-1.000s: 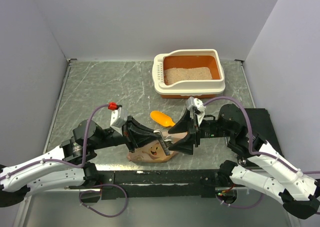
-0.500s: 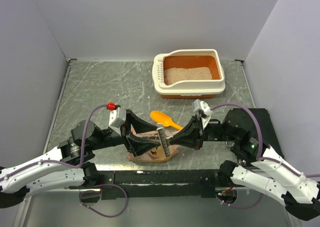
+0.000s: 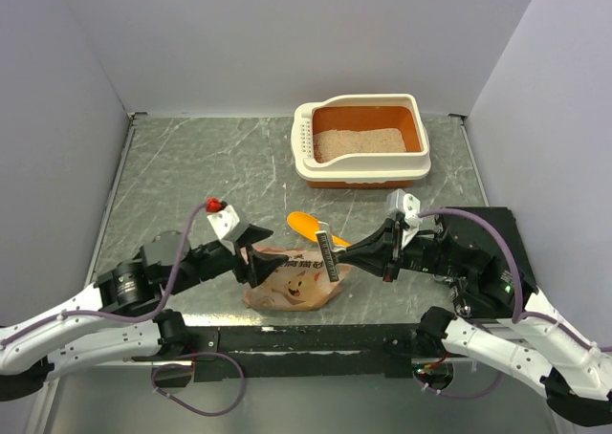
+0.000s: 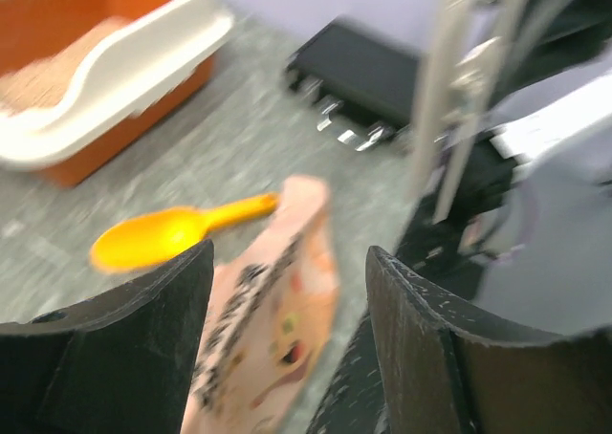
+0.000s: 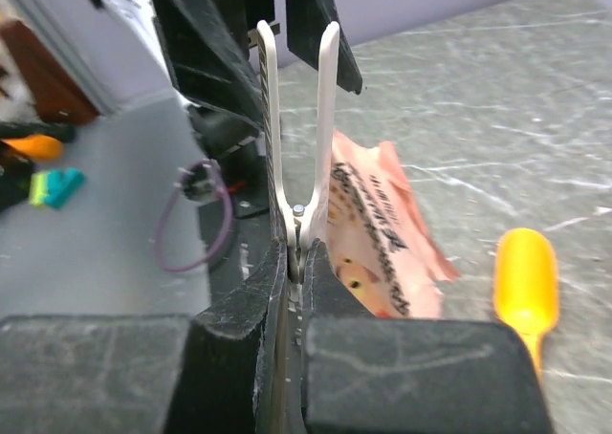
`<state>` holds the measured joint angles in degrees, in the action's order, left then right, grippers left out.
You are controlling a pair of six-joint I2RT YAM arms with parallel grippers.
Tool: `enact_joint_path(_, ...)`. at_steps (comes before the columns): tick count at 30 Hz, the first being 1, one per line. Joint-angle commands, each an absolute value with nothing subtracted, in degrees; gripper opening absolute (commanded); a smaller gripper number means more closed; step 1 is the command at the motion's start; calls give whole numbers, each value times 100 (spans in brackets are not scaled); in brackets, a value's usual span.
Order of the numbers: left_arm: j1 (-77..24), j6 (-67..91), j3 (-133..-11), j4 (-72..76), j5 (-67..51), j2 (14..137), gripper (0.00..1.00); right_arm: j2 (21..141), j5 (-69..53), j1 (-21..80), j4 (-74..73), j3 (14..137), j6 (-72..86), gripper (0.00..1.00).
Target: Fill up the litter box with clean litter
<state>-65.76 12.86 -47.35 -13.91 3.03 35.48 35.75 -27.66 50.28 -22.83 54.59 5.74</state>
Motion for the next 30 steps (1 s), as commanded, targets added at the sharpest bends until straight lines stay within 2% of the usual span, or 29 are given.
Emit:
enact_joint_path(1,-6592,906,-5263,-2372,1230,4216,67,3603,-2400,4984,-2347,5432,44,0)
enact_joint_path(4,-6592,757,-5335,-2645,1415,4709,66,3639,-2557,4826,-2180,5221,70,0)
enact_joint_path(9,-6583,405,-5195,-2838,1441,5158,69,3674,-2882,4588,-2197,5080,88,0)
enact_joint_path(22,-6416,62,-4790,-2892,818,4896,72,3744,-3436,4158,-2075,4799,97,0)
enact_joint_path(30,-6161,-193,-4632,-2786,589,5159,69,3700,-3682,3999,-1820,4632,237,0)
